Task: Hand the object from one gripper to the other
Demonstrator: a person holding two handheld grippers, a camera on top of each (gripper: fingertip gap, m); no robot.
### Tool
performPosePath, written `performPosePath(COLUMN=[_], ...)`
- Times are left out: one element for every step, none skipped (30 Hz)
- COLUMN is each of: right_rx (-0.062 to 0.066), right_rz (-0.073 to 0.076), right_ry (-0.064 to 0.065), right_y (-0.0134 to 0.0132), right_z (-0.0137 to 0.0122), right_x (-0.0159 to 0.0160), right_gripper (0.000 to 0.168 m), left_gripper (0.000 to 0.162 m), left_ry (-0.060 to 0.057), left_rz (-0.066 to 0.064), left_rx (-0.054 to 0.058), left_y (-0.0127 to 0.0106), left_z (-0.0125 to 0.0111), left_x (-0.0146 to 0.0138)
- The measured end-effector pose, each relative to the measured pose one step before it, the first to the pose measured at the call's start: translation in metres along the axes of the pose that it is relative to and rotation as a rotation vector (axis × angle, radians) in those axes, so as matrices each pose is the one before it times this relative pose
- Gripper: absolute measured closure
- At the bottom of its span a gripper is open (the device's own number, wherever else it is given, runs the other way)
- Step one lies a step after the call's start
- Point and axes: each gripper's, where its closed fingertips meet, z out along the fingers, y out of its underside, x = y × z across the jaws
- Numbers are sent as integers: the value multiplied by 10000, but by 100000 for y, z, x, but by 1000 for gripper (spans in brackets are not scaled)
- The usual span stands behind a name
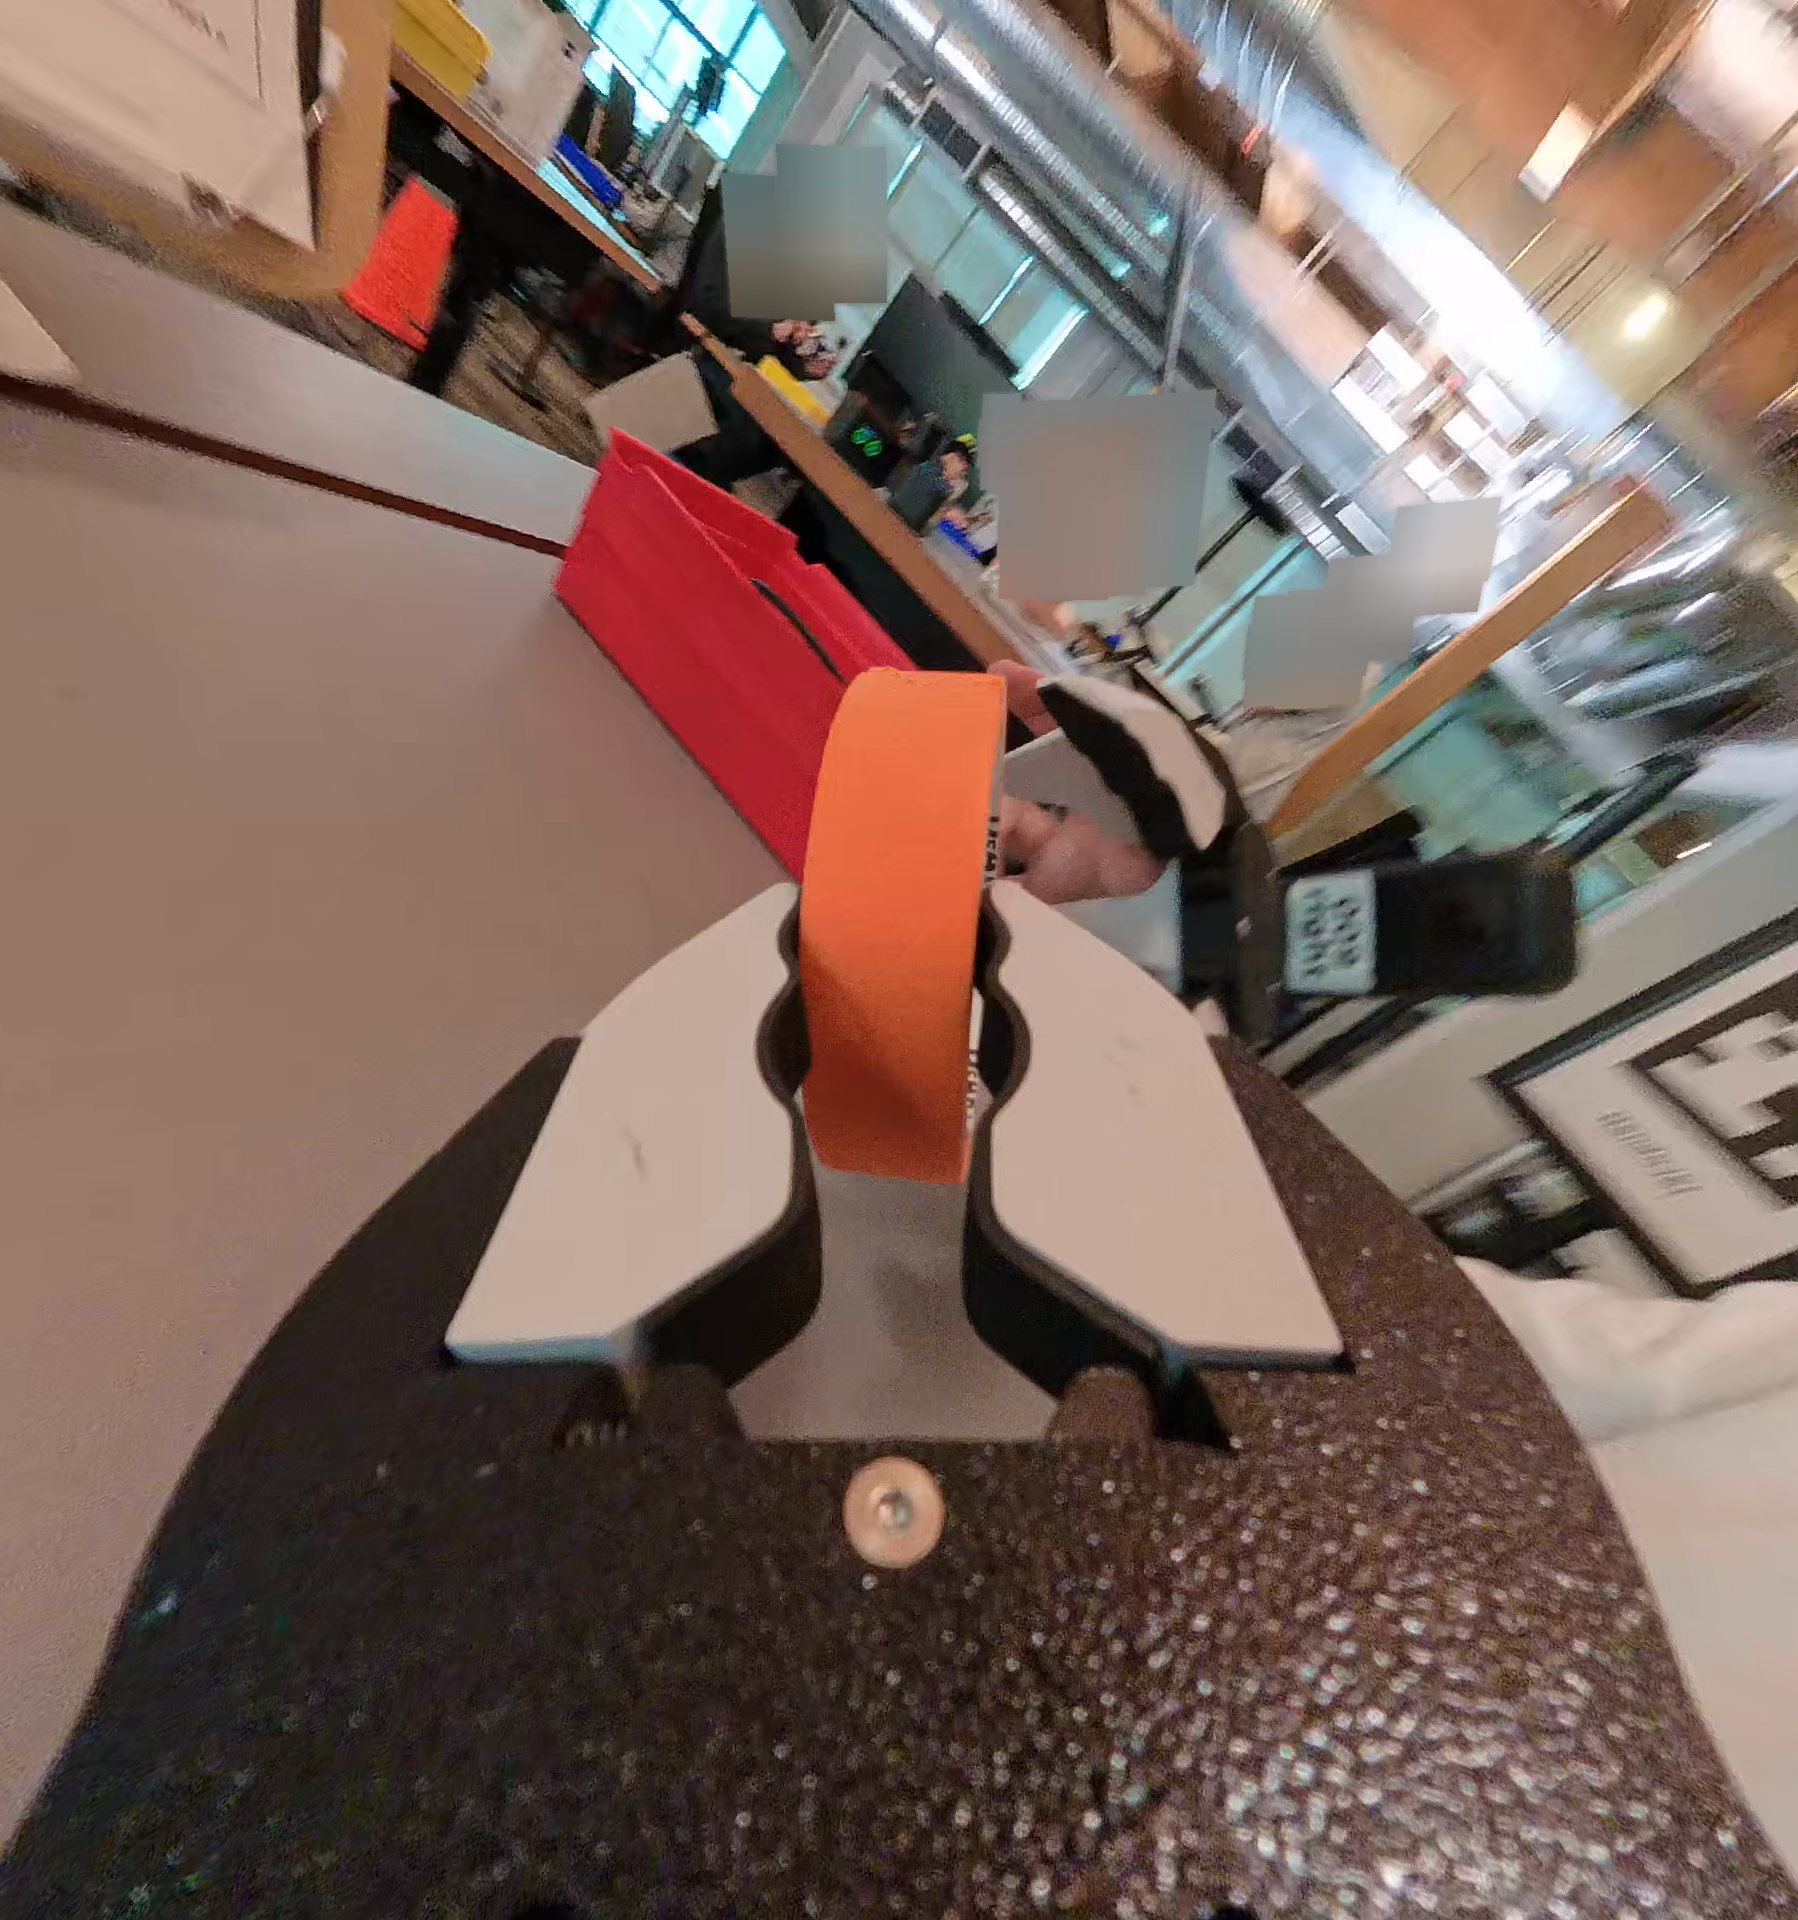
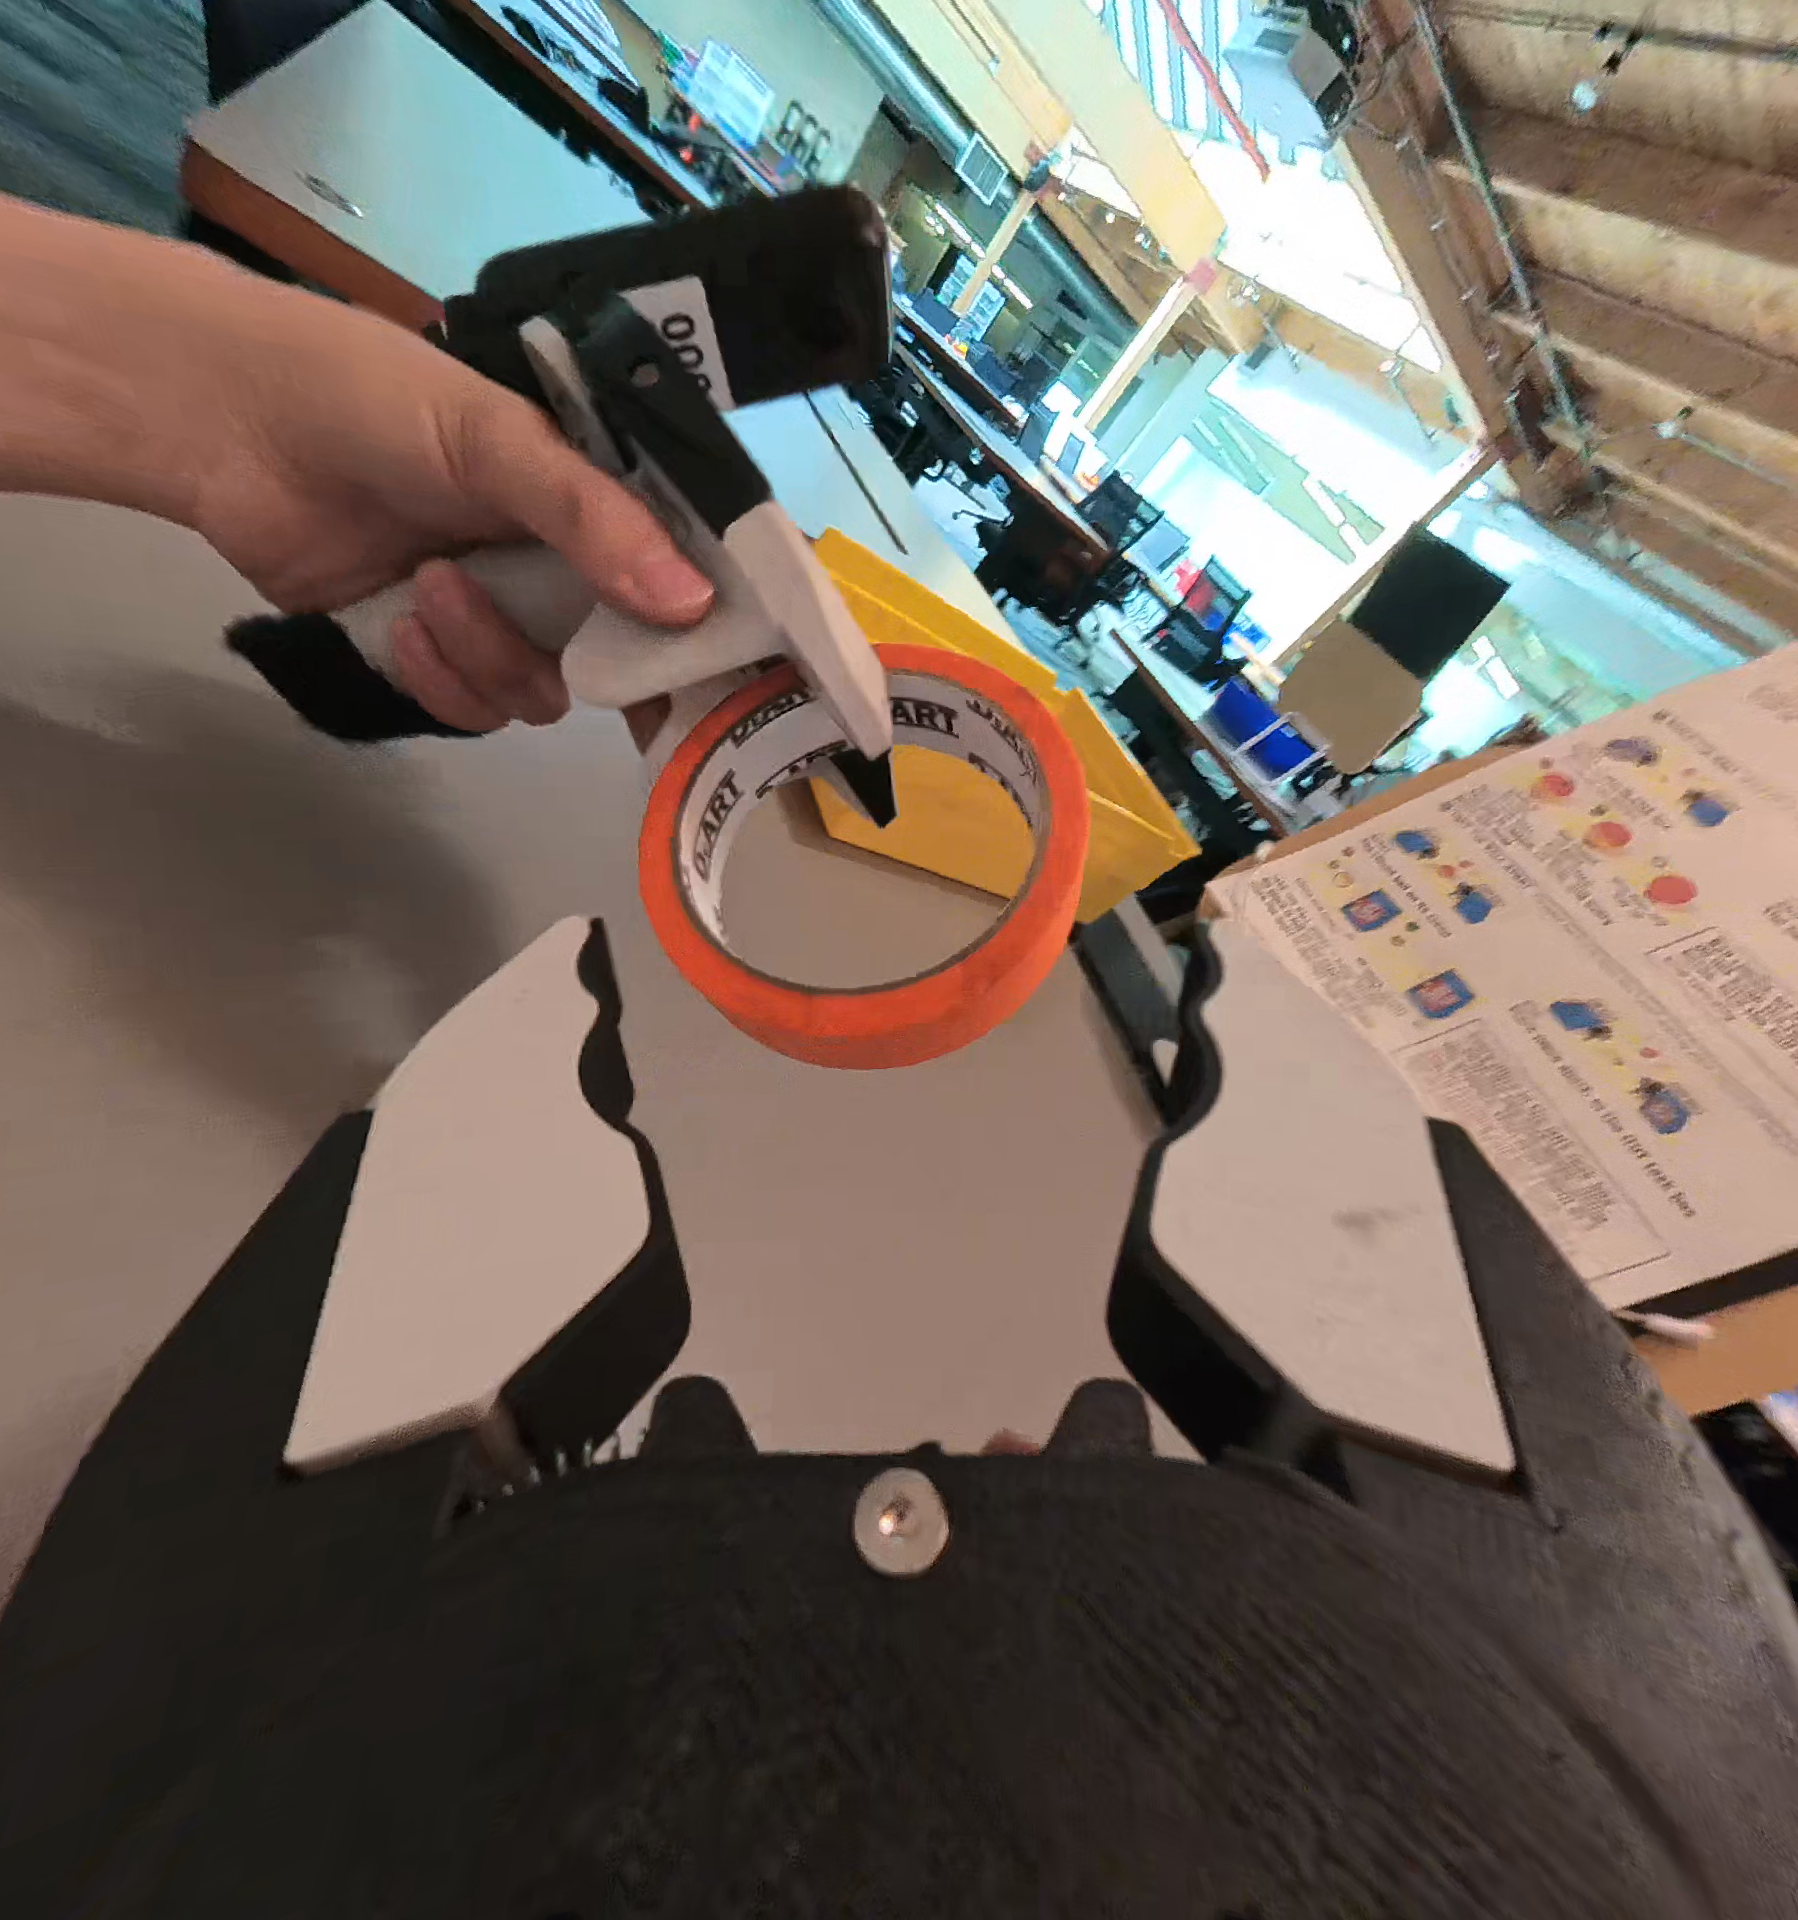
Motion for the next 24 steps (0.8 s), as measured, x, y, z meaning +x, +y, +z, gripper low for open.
performPosePath(right_rx=[-102, -259, -280, -200, -44, 99, 199, 156, 30, -15, 40, 59, 65, 19, -84, -131, -120, -109, -115, -154, -192, -315, -419, -482], right_rz=[-493, -479, -439, -400, -267, -40, 130, 281, 339, 257, 149, -40, -48, 37, 85, 45, 19, -73, -100, 54, 73, -82, -185, -203], right_ry=[121, -32, -32, 13, -34, -12, 73, 13, -95, -179, -117, -160, -60, -29, -63, -73, -36, 11, 47, -21, 26, 192, 362, 350], right_y=[47, 247, 281, 199, 0, -166, -296, -217, -20, 105, 52, 29, 25, 56, 176, 153, 69, -7, -25, 7, 83, 348, 552, 664], right_z=[216, 269, 281, 226, 136, 90, 39, 30, 45, 31, -31, -99, -20, 44, 92, 75, 37, 12, -17, -8, -14, -12, 20, 81], right_x=[-177, -380, -372, -285, -307, -175, 46, 51, -19, -173, -186, -304, -179, -58, -49, -12, -3, 32, 82, 73, 144, 320, 531, 472], right_gripper=[66, 61, 55, 52, 52, 52, 52, 52, 50, 43, 43, 52, 56, 56, 57, 57, 58, 58, 58, 58, 58, 58, 58, 58], left_gripper=[134, 134, 134, 134, 134, 134, 134, 134, 134, 134, 134, 134, 134, 134, 134, 134, 134, 133, 133, 133, 126, 111, 92, 75], left_ry=[343, 251, 217, 286, 328, 269, 166, 83, 58, 36, 0, 29, 30, -30, -76, -47, 1, 20, -62, -269, -499, -792, -1141, -1309], left_rz=[-665, -481, -385, -358, -325, -234, -151, -101, -30, 20, 9, -18, -22, -16, -1, 25, 78, 196, 332, 497, 664, 742, 801, 927], left_rx=[51, -16, -56, -129, -206, -193, -172, -199, -237, -152, -10, 14, -40, -29, 6, 19, 11, 3, -27, -68, -63, -54, -90, -65], left_y=[12, 118, 189, 306, 422, 443, 427, 441, 468, 323, 79, -14, 27, 21, 4, -13, -26, -46, -19, 0, -82, -172, -219, -292], left_z=[-33, 50, 141, 206, 267, 298, 308, 313, 312, 246, 128, 23, -25, -45, -52, -42, -36, -30, -4, 34, 19, -60, -154, -242], left_x=[169, 153, 158, 259, 292, 219, 112, 21, 31, 46, 14, 40, 13, -73, -134, -115, -46, 21, 5, -181, -337, -556, -853, -905])
